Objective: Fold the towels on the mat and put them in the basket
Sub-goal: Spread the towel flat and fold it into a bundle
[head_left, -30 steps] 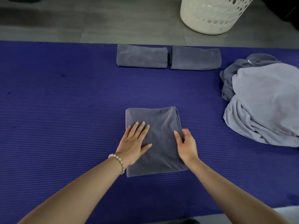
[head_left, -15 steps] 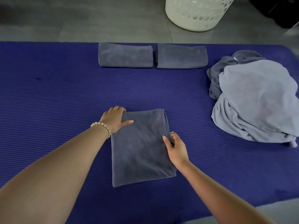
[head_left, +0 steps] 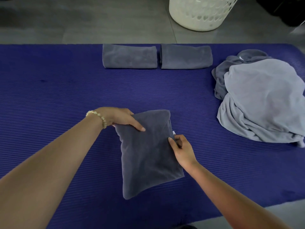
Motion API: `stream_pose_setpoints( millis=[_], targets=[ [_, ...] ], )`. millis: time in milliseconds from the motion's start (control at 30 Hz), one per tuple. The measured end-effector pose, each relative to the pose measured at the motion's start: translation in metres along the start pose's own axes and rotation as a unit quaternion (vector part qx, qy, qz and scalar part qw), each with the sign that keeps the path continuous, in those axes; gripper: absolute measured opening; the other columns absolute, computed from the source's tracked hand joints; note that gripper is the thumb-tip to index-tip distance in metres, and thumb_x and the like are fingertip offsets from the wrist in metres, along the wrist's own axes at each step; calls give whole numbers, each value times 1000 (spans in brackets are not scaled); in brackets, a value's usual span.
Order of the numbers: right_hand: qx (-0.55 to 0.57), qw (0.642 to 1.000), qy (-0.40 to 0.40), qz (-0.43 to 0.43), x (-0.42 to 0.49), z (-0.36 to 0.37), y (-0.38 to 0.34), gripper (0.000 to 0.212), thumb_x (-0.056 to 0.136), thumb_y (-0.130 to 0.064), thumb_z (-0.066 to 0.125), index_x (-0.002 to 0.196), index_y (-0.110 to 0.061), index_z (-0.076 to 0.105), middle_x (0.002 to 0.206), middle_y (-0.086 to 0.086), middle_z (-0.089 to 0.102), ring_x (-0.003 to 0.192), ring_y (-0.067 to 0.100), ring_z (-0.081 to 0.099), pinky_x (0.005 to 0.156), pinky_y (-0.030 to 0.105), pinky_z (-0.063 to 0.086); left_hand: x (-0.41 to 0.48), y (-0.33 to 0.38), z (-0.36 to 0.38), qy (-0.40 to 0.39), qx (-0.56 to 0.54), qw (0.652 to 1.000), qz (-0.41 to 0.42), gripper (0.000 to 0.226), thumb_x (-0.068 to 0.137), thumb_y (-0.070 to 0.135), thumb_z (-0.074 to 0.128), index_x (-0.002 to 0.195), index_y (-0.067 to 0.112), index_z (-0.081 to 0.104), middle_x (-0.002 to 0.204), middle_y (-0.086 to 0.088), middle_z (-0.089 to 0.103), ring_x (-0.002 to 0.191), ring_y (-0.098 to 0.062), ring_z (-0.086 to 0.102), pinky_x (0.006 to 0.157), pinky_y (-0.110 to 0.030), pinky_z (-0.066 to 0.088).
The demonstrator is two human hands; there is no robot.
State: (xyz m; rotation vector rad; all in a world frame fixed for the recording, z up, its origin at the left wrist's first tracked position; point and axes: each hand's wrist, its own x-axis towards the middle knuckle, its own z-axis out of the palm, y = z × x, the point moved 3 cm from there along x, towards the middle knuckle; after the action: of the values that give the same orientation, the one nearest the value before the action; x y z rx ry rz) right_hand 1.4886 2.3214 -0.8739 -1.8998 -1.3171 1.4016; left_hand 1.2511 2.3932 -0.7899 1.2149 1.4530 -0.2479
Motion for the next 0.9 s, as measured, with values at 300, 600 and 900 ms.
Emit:
stream_pose_setpoints(
  millis=[300,600,900],
  targets=[
    [107,989,69,74,-32,9,-18,45,79,-51,69,93,-15,44,90,-2,47,78,10,48,73,19,43,-85,-24,11,49,-365,921,125,38,76,29,68,113,18,66,105,-3,74,96,-18,70,80,-29,54],
    [348,875,-281,186,-44,69,-79,44,90,-36,59,126,-11,61,123,10,66,110,21,65,88,29,53,-119,-75,-9,142,-474,847,196,44,83,28,62,126,23,56,111,-2,71,96,-18,70,69,-26,58],
    [91,994,-58,-15,-7,66,-83,34,92,-31,61,125,-28,52,111,-6,66,97,7,63,78,21,49,-75,-171,27,324,-246,908,105,66,89,45,59,145,44,25,124,24,57,104,6,59,90,-21,47]
  ],
)
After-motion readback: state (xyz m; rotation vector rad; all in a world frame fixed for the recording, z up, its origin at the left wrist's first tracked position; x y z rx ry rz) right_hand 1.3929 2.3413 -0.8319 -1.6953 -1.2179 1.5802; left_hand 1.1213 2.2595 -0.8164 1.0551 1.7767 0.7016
